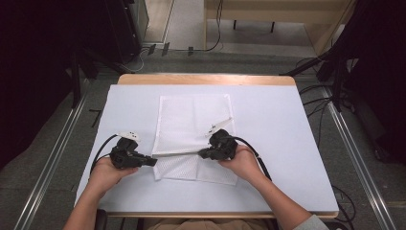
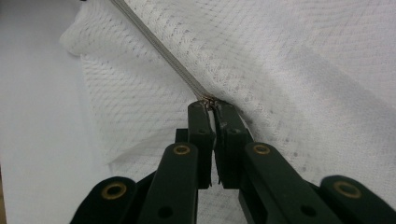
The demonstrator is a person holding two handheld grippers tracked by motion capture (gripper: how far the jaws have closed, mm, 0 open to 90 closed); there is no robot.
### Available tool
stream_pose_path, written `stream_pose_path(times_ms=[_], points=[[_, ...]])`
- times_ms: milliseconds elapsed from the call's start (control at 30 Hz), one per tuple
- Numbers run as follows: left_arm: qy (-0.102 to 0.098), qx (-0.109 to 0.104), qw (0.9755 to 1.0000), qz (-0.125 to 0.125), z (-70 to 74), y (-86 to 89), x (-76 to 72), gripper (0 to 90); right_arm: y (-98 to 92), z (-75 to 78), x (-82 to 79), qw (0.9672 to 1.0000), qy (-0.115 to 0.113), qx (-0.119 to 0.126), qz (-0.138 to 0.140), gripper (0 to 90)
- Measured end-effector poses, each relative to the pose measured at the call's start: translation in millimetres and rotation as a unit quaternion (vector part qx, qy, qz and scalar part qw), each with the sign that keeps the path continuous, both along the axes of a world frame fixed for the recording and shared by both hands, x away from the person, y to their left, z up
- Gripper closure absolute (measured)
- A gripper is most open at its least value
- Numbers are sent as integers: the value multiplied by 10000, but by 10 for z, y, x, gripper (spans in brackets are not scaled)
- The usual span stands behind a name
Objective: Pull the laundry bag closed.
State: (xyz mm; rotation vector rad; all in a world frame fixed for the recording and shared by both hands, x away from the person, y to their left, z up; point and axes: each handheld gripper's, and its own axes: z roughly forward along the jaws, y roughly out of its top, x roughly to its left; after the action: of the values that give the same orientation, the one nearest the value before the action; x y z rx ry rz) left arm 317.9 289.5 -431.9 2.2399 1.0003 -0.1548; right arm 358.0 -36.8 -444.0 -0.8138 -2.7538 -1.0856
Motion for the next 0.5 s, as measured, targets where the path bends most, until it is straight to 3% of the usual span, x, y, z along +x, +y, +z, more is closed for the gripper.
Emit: stream_pose_path(times_ms=[500], points=[[50, -2, 10000, -8, -11, 6, 7, 876, -107, -7, -2, 9999, -6, -90, -78, 878]])
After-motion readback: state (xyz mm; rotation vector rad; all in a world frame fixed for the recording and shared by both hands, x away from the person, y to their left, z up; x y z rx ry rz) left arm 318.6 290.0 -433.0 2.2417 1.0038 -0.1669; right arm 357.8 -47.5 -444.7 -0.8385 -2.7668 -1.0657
